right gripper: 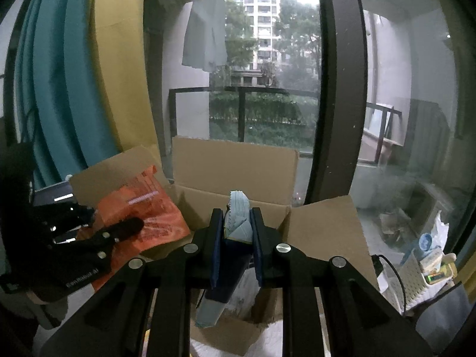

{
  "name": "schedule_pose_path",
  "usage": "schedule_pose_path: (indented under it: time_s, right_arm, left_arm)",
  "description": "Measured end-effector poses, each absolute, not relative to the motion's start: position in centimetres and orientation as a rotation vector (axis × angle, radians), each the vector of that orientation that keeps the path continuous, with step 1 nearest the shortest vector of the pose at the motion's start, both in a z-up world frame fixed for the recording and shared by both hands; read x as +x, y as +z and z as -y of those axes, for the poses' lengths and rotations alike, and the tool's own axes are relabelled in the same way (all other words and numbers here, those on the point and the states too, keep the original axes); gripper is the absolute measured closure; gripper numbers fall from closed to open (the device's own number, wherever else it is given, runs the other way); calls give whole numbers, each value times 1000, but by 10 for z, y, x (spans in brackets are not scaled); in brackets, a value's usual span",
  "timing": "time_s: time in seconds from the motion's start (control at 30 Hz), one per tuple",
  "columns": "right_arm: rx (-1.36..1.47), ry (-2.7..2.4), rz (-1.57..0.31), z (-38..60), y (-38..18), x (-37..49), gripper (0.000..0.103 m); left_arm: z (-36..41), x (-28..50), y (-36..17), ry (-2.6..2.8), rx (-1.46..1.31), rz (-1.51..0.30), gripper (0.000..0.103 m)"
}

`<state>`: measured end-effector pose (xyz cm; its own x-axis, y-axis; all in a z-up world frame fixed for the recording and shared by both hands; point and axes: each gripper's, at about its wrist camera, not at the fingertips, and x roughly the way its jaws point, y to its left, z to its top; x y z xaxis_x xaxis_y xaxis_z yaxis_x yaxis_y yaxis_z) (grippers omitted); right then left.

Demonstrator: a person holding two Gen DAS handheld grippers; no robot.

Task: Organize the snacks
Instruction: 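Lower the orange bag and blue-and-white box into the cardboard box, then withdraw both open tools from the box back over the table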

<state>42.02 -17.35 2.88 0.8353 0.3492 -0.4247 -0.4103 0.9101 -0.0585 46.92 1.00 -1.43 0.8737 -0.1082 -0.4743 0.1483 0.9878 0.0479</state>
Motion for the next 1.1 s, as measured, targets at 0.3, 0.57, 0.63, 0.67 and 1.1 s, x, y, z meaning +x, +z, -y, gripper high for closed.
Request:
schedule_pose_path:
  time_s: [0.3,0.57,0.63,0.67,1.1]
  right_arm:
    - [-160,374,-474,158,10,450,75]
    - [-163,384,-474,160,15,441,59]
    - [-166,383,-470,161,19,435,59]
    - [-167,382,-467,162,21,431,59]
    - [-163,373,-436,179,44,370,59]
  left_arm:
    - [-18,490,-30,-119,36,-549,46]
    - [-16,465,-15,-114,15,-512,33]
    - [-16,457,-11,-122,17,-504,33]
    - [-15,452,-6,-126,20,-500,33]
    - [5,378,30,-168,46,-434,27]
